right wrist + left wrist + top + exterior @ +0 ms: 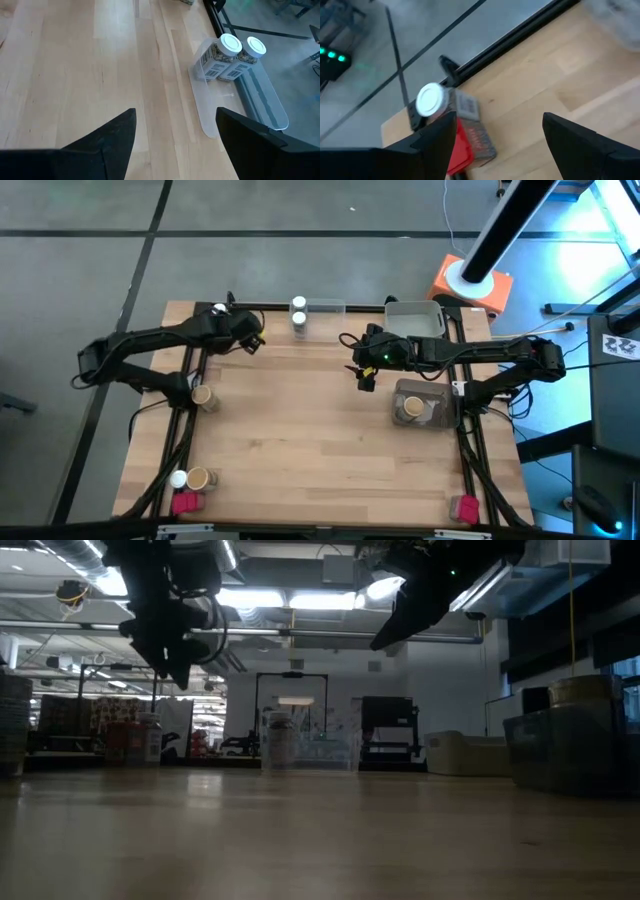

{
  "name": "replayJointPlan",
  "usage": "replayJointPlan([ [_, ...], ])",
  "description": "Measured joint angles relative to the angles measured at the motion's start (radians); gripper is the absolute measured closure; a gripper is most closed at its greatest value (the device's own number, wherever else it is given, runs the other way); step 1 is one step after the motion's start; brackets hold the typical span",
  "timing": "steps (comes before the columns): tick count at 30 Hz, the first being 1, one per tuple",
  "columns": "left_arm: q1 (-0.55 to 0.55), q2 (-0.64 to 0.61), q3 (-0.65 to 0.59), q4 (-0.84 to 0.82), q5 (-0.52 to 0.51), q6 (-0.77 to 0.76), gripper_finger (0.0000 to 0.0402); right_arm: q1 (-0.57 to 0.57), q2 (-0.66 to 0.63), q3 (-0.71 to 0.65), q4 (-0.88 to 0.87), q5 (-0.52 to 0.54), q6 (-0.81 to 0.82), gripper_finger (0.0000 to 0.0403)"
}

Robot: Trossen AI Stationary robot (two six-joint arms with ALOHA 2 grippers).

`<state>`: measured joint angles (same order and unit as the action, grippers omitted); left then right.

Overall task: Sort spices by type
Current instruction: Put the top left red seasoning can into the gray bin

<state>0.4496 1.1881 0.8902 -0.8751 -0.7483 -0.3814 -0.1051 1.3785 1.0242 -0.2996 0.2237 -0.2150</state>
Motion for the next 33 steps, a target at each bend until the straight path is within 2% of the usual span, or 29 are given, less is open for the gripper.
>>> replayJointPlan([
  [8, 0.101, 0.026, 0.0, -0.032, 0.0, 0.017, 0.0123, 0.0, 0.0, 0.0, 0.002, 0.0, 0.0, 0.0128],
  [17, 0.194, 0.143, 0.0, -0.032, 0.002, 0.015, 0.0123, 0.0, 0.0, 0.0, 0.005, 0.0, 0.0, 0.0128],
  [26, 0.231, 0.249, 0.0, -0.059, 0.021, -0.025, 0.0123, 0.0, 0.0, 0.0, 0.006, 0.0, 0.0, 0.0128],
  [33, 0.235, 0.282, -0.001, -0.068, 0.024, -0.052, 0.0123, 0.0, 0.0, 0.0, 0.005, 0.0, 0.0, 0.0128],
])
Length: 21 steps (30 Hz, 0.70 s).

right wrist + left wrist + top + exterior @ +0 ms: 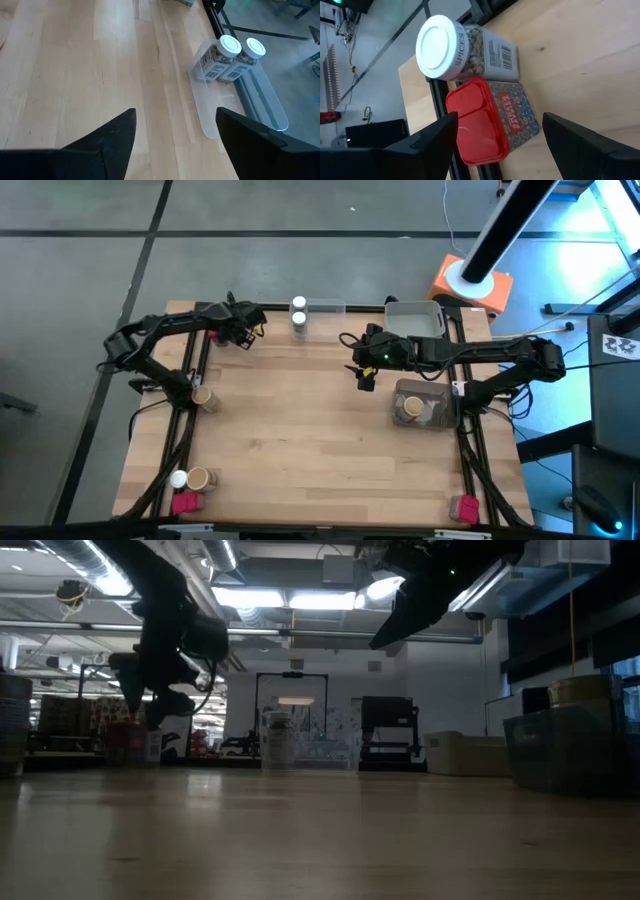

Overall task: Sort spices by type
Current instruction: Put the top left red seasoning can into the gray bin

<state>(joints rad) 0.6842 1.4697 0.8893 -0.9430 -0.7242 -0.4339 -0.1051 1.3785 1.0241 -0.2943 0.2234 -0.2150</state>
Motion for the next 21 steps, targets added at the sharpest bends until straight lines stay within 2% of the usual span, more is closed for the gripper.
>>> replayJointPlan([
  [7, 0.025, 0.0, -0.064, 0.023, -0.001, 0.002, 0.0123, 0.0, 0.0, 0.0, 0.002, -0.034, 0.0, 0.0128],
  [12, 0.039, 0.0, -0.101, 0.109, -0.015, 0.026, 0.0123, 0.0, 0.0, 0.0, 0.008, -0.039, 0.0, 0.0128],
  [21, 0.007, -0.003, -0.114, 0.138, -0.002, 0.075, 0.0123, 0.0, 0.0, 0.0, 0.009, -0.039, 0.0, 0.0128],
])
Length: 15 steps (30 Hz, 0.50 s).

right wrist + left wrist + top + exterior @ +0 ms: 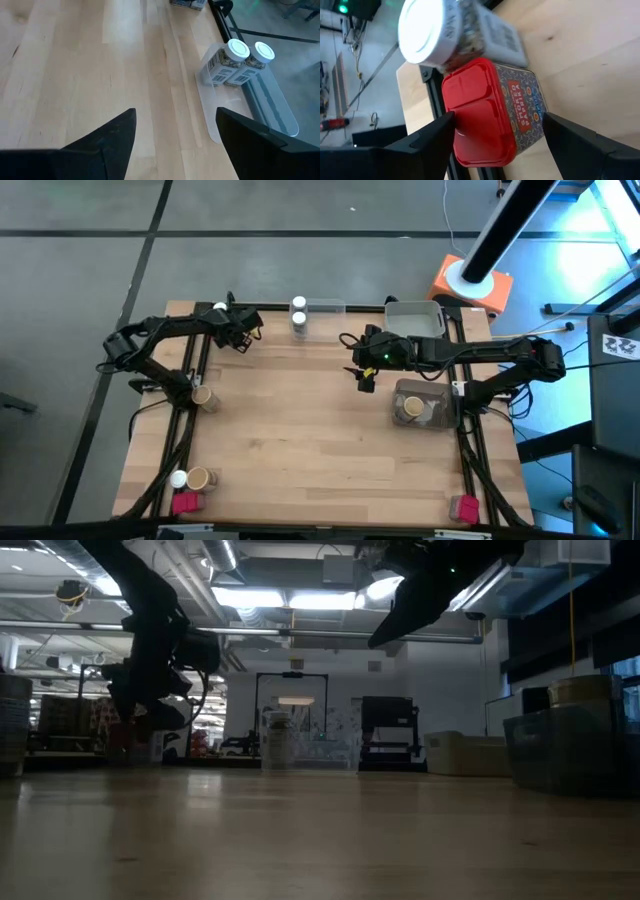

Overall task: Sort spices by type
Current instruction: Put the top left red seasoning can into the gray bin

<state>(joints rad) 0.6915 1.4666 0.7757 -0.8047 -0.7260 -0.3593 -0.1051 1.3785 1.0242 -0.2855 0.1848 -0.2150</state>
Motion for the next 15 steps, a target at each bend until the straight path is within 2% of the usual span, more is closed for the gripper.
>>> replayJointPlan([
  [15, -0.206, -0.003, 0.0, -0.024, 0.026, 0.002, 0.0123, 0.0, 0.0, 0.0, 0.0, 0.001, 0.0, 0.0128],
])
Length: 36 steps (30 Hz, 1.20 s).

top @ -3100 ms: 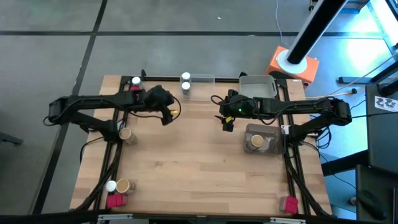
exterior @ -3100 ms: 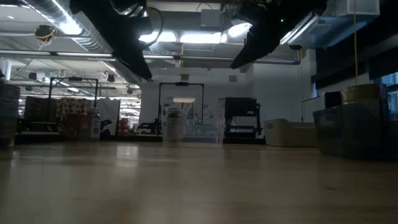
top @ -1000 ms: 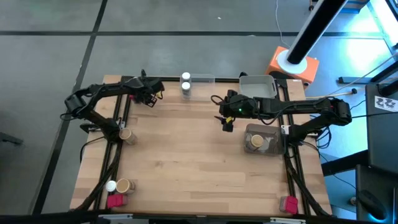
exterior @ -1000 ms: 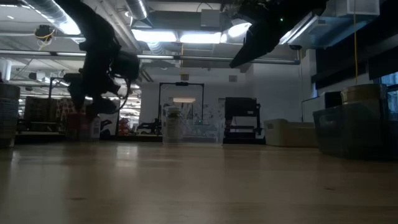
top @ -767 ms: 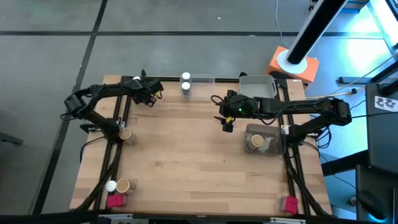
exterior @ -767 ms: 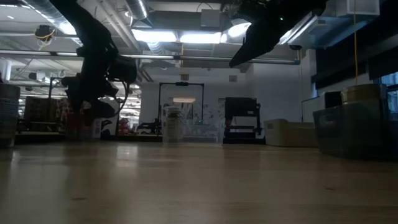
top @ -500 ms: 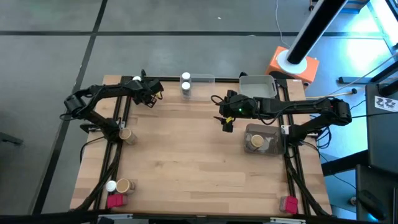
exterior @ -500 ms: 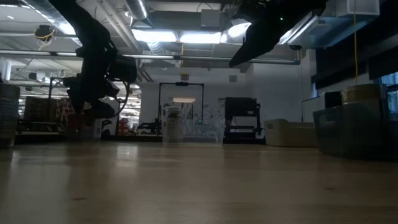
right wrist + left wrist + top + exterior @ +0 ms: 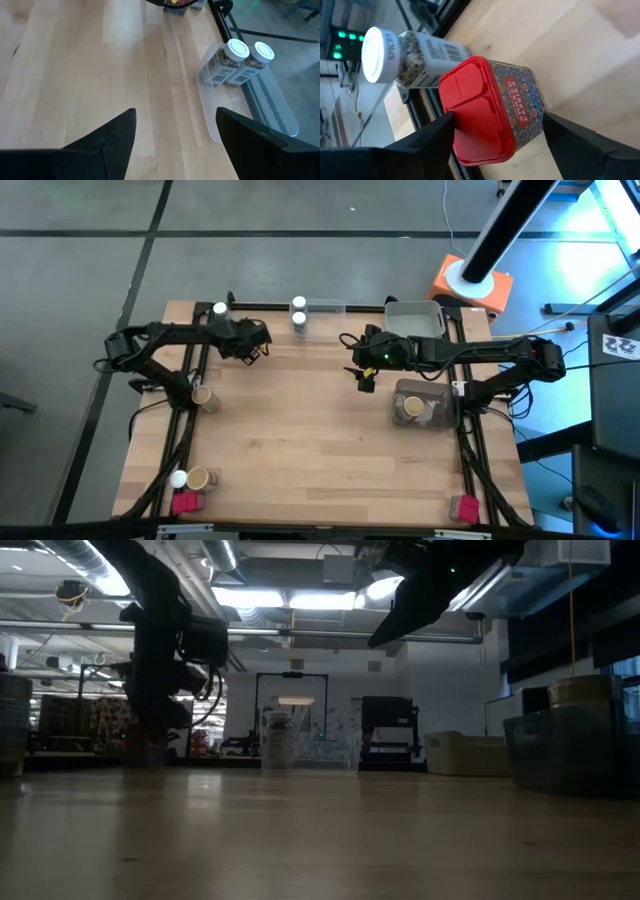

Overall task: Sort spices by type
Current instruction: Put the top left red seasoning can into the gray bin

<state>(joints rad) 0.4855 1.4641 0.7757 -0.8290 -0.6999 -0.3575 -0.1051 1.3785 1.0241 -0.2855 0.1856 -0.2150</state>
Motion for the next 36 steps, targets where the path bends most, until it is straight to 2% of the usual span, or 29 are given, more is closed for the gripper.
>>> replayJointPlan([
  [12, -0.201, -0.08, 0.0, 0.006, 0.11, -0.098, 0.0123, 0.0, 0.0, 0.0, -0.001, 0.001, 0.0, 0.0128],
  [19, -0.304, -0.088, 0.0, 0.004, 0.127, -0.158, 0.0123, 0.0, 0.0, 0.0, -0.001, 0.001, 0.0, 0.0128],
  [27, -0.374, -0.111, 0.058, -0.009, 0.178, -0.185, 0.0123, 0.0, 0.0, 0.0, -0.001, 0.001, 0.0, 0.0128],
  [36, -0.377, -0.233, 0.084, -0.019, 0.112, -0.239, 0.0123, 0.0, 0.0, 0.0, -0.001, 0.0, 0.0, 0.0128],
])
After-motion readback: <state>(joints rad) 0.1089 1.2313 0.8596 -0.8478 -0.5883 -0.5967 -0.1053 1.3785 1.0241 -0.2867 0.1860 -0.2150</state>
